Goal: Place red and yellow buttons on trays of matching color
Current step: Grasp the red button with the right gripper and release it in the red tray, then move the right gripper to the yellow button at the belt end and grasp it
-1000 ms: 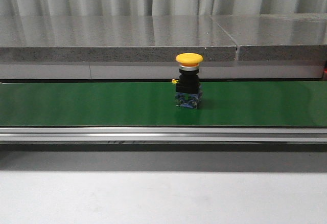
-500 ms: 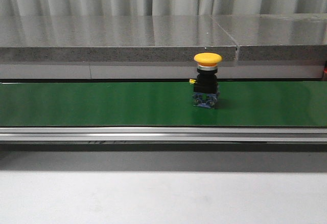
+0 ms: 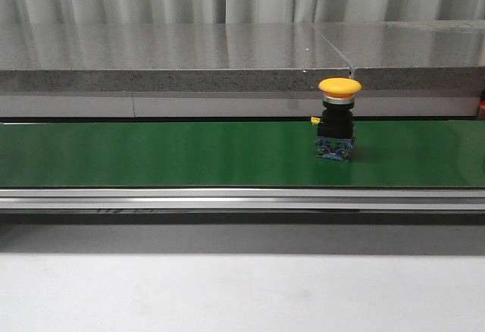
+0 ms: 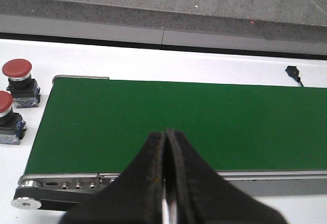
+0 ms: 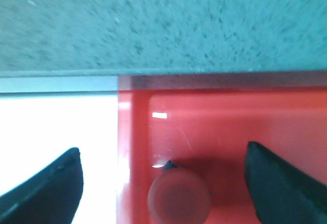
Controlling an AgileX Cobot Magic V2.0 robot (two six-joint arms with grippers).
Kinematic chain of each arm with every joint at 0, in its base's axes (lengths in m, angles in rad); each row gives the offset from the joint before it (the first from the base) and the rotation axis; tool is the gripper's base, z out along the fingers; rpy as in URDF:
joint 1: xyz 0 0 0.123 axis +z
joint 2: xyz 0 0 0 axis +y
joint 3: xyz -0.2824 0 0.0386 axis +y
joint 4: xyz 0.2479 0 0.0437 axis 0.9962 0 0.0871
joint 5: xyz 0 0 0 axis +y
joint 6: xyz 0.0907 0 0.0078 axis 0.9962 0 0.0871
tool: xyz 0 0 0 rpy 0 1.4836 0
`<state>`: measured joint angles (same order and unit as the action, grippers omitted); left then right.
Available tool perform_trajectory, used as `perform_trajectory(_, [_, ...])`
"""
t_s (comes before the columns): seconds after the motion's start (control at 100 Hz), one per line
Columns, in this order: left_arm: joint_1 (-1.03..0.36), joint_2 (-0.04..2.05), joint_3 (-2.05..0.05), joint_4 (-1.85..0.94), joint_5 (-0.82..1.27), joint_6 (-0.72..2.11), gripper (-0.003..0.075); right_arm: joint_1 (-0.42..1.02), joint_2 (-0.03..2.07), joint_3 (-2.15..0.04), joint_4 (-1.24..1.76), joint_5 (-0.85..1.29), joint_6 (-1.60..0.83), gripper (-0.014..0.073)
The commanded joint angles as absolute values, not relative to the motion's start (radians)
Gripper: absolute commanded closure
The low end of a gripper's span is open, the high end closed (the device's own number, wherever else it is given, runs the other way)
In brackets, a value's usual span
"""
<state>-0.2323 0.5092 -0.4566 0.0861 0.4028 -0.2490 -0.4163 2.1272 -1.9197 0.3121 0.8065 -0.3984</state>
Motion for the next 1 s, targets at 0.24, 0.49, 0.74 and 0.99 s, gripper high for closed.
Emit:
perform_trajectory(0.24, [-0.24,0.511,-0.486,0.082,0.328,-0.256,0.0739,-0.42,1.828,-1.857,0.335,0.848,-0.403,-0.004])
perform_trajectory(0.49, [-0.24,0.511,-0.486,0.082,0.328,-0.256,0.0739,-0.381,1.583,-1.552,0.336,0.827,-0.444,-0.004])
perform_trajectory(0.74, [-0.24,0.511,-0.486,0.082,0.328,-0.256,0.0739,-0.299,1.357,-1.255,0.337,0.789,-0.455,-0.004])
perform_trajectory(0.99, [-0.24,0.511,-0.486,0.082,0.328,-0.256,0.0739,-0.212,1.208,-1.019,0.357,0.788,-0.454,-0.004])
